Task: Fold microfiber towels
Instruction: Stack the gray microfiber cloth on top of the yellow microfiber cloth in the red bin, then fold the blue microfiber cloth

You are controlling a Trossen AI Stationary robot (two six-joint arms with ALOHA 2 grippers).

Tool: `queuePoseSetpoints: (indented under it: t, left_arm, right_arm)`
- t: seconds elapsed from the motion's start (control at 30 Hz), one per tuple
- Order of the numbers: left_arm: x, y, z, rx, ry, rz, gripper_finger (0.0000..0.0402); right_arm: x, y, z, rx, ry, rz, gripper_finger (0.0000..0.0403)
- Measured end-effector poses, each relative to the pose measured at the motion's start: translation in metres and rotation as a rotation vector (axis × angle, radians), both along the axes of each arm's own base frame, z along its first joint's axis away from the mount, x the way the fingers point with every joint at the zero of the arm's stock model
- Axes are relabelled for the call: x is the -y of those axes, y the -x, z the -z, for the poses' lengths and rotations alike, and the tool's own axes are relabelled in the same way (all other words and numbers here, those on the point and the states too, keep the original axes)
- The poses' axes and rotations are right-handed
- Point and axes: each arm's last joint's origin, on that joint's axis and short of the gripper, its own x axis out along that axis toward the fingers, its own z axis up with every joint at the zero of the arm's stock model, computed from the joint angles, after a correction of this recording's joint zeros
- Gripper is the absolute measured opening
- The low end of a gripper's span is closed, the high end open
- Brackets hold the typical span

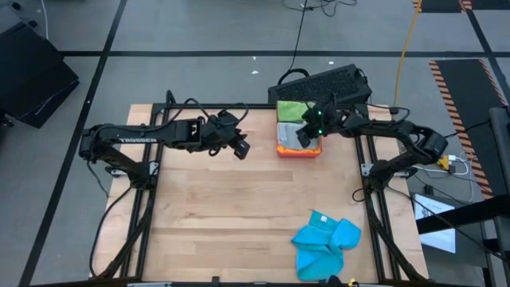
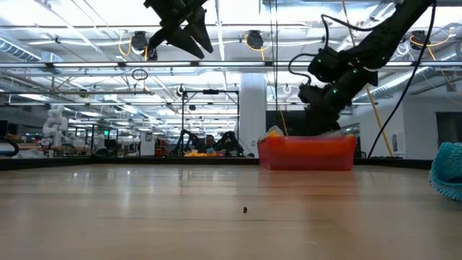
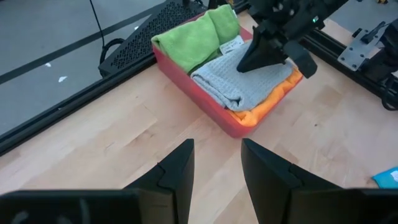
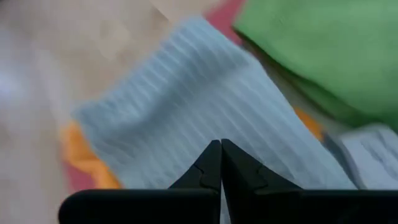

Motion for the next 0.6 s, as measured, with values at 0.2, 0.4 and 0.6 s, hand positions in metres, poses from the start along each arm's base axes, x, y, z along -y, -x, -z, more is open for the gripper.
queuePoseSetpoints:
  t: [0.2,0.4,0.6]
  left_arm:
    - [0.000,0.001,0.001,-0.010,0.001,0.000,0.0133]
    - [0.001,0.001,0.001,-0.011,0.002,0.006,0.0133]
    - [0.005,0.000,0.000,-0.003,0.004,0.016,0.0133]
  right_arm:
    - [-0.004,0.007,0.020,-0.054,0.018,0.017,0.0000]
    - [-0.002,0.003,-0.019,0.075,0.071,0.024,0.0000]
    - [-0.020,0.021,-0.084,0.136,0.022,0.083,0.0000]
